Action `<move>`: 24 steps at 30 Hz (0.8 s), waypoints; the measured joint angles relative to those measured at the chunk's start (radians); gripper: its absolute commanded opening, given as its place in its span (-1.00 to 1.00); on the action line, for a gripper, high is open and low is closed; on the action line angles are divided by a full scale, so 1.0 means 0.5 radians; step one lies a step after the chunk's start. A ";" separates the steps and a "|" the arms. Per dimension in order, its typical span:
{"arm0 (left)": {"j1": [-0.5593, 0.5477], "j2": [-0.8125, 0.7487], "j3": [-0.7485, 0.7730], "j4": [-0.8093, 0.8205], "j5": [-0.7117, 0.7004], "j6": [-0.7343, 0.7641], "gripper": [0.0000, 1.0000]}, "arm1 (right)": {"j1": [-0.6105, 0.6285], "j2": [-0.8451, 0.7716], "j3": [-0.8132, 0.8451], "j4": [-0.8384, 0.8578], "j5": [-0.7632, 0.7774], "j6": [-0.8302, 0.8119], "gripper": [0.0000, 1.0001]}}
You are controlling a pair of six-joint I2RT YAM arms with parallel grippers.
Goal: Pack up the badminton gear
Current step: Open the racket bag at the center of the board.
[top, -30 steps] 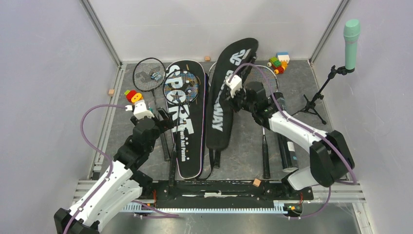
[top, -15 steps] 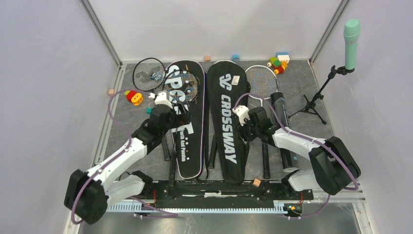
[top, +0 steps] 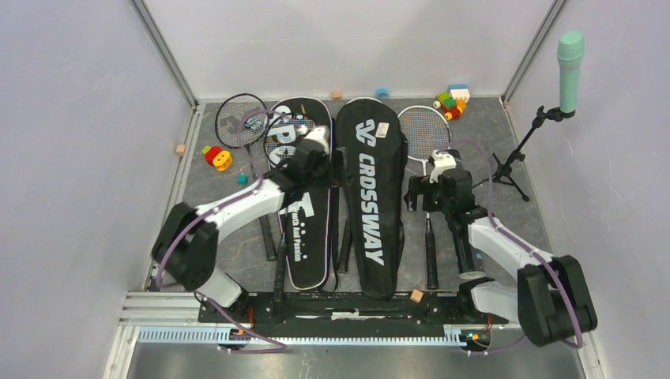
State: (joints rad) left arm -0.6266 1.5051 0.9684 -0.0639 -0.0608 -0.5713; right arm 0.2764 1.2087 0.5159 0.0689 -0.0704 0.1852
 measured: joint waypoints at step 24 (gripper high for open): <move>-0.622 1.570 1.682 -0.877 -0.445 0.266 0.87 | -0.052 -0.996 -0.519 0.311 0.940 0.391 0.96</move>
State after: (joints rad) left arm -0.9375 2.2902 1.8091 -0.5022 -0.2832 -0.4385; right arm 0.2504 0.7105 0.2565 0.2241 0.3996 0.3809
